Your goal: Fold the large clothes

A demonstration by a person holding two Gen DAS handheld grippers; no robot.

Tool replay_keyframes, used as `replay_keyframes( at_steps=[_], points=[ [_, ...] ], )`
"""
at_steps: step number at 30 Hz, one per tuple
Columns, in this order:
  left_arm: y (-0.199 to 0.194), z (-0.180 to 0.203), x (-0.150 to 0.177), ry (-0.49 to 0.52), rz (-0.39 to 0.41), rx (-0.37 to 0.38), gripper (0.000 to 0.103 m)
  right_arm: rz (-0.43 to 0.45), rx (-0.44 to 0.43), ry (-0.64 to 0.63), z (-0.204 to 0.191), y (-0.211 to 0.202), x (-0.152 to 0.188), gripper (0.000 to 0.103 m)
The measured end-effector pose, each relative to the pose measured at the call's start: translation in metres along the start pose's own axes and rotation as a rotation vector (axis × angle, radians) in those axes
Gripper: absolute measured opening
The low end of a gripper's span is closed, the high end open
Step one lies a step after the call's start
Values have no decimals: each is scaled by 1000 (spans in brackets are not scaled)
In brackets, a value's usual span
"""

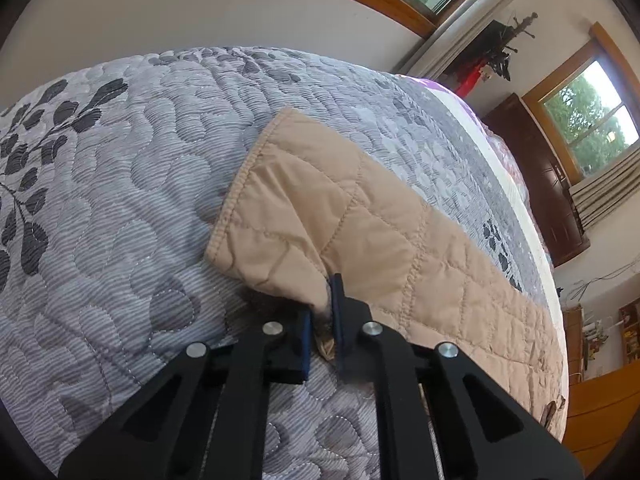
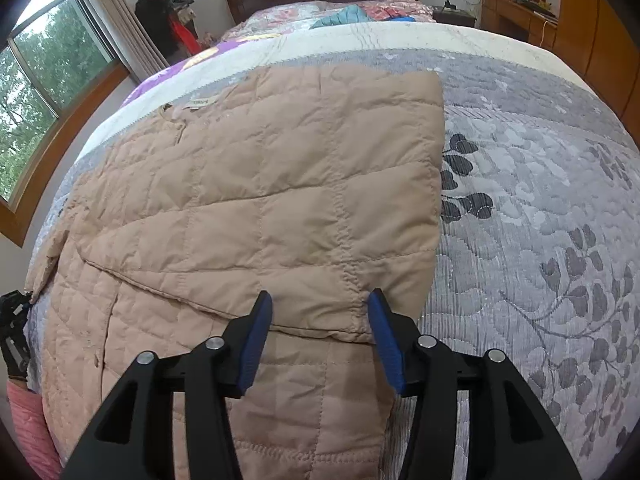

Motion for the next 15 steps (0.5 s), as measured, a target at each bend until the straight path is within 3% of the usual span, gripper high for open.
replay_keyframes(
  at_steps=[6,10,15],
  points=[
    [-30,34,9,104,111,-14,3,13,-16,-4,-2,-7,-1,54],
    [-66,86,33,254,190,21,3,48,-48,-1,-1,-21,3,54],
    [-91,170,88,478,236,49,3,59,-60,-12,-2,-25,9,54]
  ],
)
Point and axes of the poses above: each gripper's, at about its wrist camera, not at the fingertips, and y roughly the way its jaws point, z to its right, x to its underside, the point moved 3 cm from there along y, roughly the way its jaws point, and after that the axes turned 14 degrees about -z, right-handed, at the moved point
